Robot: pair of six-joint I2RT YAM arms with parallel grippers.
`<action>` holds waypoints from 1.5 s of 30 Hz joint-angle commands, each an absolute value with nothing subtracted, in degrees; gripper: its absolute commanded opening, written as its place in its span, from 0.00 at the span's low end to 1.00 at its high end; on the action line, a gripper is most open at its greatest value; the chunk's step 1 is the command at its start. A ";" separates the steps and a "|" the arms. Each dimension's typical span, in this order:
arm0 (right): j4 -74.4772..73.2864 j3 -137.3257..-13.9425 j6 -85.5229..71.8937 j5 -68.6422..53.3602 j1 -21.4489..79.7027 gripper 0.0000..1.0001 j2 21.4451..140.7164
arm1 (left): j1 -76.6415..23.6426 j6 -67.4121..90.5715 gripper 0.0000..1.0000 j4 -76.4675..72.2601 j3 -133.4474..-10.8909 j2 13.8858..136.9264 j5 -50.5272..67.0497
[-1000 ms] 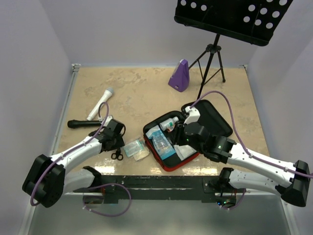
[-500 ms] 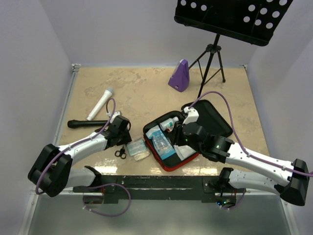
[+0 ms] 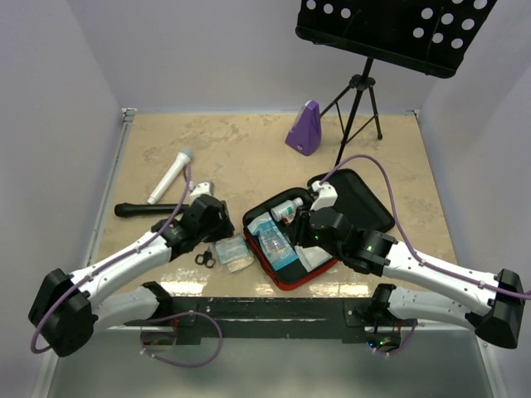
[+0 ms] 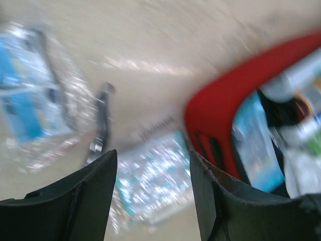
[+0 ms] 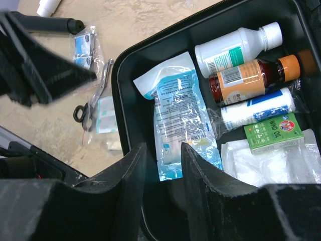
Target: Organize the medicine kit
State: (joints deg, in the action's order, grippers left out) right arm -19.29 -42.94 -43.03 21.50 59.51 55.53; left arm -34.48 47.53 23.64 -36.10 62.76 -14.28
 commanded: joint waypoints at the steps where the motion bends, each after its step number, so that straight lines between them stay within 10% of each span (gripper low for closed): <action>1: -18.28 -43.86 -43.15 22.06 59.68 0.39 55.37 | -48.14 52.10 0.65 28.12 -38.32 61.96 -12.57; 32: -18.54 -44.12 -44.65 21.45 59.68 0.39 56.69 | -58.54 62.58 0.62 23.82 -25.49 70.92 -19.50; 39: -19.77 -44.56 -44.65 22.50 59.68 0.39 56.78 | -58.54 62.93 0.45 21.71 -24.43 75.23 -23.29; 45: -21.62 -44.82 -44.82 23.47 59.76 0.39 55.29 | -58.62 63.72 0.12 21.53 -23.64 73.40 -22.85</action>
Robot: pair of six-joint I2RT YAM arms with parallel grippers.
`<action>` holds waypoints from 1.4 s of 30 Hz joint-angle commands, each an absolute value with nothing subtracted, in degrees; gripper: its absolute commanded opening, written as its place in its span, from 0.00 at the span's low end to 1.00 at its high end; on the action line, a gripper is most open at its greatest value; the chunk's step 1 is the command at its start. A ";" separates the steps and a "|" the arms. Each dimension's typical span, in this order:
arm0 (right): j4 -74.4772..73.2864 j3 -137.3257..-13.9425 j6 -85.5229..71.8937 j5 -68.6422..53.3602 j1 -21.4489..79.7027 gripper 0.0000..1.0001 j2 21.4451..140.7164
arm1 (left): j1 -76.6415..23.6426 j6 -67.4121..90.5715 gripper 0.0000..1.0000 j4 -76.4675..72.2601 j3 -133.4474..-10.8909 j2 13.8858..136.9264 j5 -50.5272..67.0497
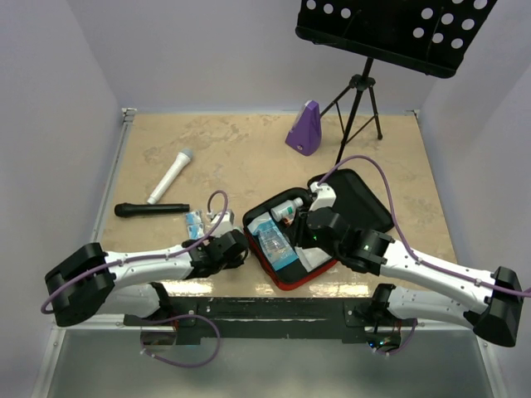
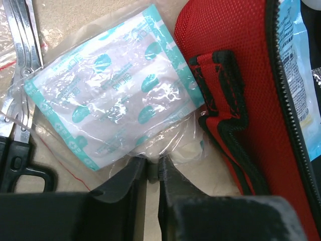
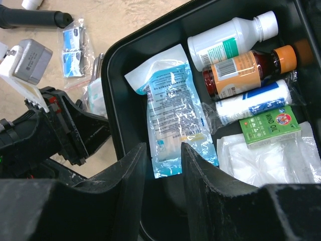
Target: Organize the medicine kit
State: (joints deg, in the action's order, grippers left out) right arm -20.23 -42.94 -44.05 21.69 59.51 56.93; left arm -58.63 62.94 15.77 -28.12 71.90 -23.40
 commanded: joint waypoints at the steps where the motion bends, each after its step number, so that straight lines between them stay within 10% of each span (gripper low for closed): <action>1: -21.62 -44.82 -44.91 23.47 59.68 0.39 55.02 | -58.62 63.72 0.05 22.06 -23.82 72.52 -22.33; 14: -19.43 -46.85 -43.86 22.85 59.76 0.39 57.39 | -58.45 53.71 0.00 46.40 -43.40 44.92 -22.24; 42: 3.79 -50.35 -46.14 -2.29 59.59 0.61 68.89 | -58.45 49.31 0.00 25.93 -39.46 41.14 -15.47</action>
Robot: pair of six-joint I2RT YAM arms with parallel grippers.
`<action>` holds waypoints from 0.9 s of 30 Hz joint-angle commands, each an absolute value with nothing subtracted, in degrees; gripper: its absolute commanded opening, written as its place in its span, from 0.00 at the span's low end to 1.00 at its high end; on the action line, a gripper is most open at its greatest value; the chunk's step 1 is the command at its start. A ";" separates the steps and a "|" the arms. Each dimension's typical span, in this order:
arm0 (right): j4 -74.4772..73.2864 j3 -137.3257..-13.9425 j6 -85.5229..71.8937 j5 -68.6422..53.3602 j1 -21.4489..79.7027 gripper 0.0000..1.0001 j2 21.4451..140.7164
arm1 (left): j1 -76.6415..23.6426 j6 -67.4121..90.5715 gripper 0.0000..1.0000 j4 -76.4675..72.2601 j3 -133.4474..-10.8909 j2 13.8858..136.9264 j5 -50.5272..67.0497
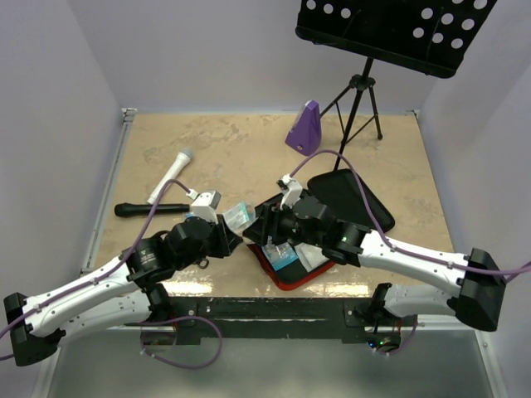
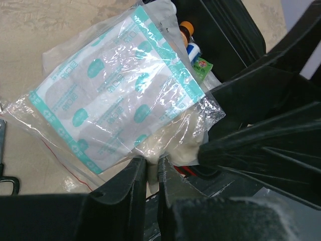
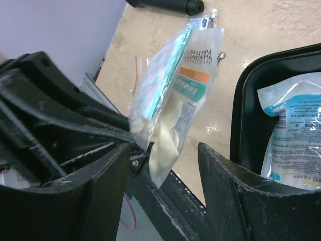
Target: Organize the medicine kit
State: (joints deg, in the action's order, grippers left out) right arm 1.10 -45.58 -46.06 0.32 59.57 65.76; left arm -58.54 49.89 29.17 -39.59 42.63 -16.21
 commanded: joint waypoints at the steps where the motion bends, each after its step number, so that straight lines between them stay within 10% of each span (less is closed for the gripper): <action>1: 3.61 -50.62 -46.14 -2.29 59.59 0.61 69.60 | -58.45 49.22 0.00 25.93 -39.38 40.87 -15.56; 6: 6.94 -48.87 -47.37 -2.99 59.59 0.53 70.05 | -58.45 49.48 0.00 26.19 -39.02 40.17 -15.47; 12: 8.00 -47.99 -47.20 -2.90 59.59 0.20 69.00 | -58.45 49.74 0.00 27.07 -38.58 39.99 -16.34; 16: 4.85 -48.51 -46.32 -0.28 59.68 0.00 67.33 | -58.45 50.53 0.16 28.56 -37.97 39.64 -17.66; 27: -14.84 -52.99 -38.68 15.10 59.59 0.00 63.63 | -58.45 50.89 0.61 31.11 -35.60 38.32 -19.60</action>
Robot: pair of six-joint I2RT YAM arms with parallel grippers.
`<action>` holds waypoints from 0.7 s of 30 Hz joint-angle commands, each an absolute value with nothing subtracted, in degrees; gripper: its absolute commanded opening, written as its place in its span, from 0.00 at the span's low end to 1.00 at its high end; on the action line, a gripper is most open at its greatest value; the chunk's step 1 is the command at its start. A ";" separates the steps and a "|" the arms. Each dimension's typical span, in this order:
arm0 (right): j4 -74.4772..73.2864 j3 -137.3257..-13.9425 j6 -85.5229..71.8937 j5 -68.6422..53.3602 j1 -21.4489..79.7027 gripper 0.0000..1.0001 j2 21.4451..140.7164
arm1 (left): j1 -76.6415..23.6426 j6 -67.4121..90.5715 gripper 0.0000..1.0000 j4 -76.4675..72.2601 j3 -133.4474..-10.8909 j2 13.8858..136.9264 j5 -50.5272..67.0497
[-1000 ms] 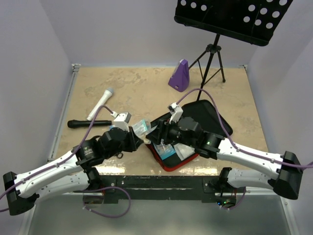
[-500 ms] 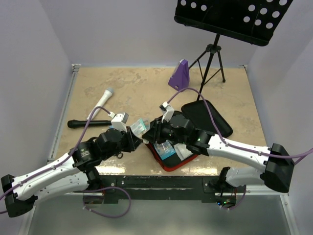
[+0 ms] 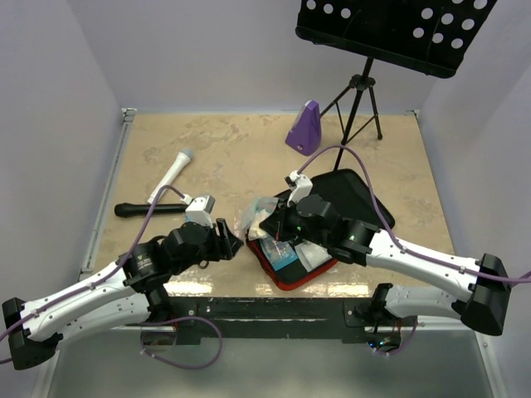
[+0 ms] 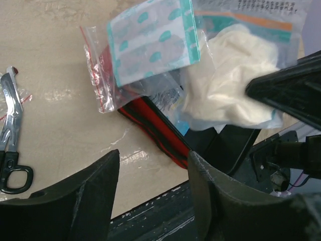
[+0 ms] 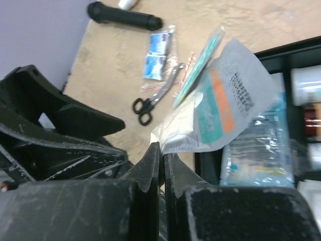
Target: Organize the medicine kit
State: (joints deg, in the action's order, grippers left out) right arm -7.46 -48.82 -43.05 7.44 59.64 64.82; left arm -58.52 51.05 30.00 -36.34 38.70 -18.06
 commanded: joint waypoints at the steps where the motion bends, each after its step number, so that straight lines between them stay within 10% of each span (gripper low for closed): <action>1: -16.07 -53.43 -37.89 15.64 59.59 0.00 63.81 | -58.45 51.06 0.62 31.11 -35.42 38.15 -19.86; 21: -23.02 -56.77 -25.40 19.15 59.59 0.00 77.95 | -58.36 52.03 0.63 29.36 -32.70 39.02 -22.41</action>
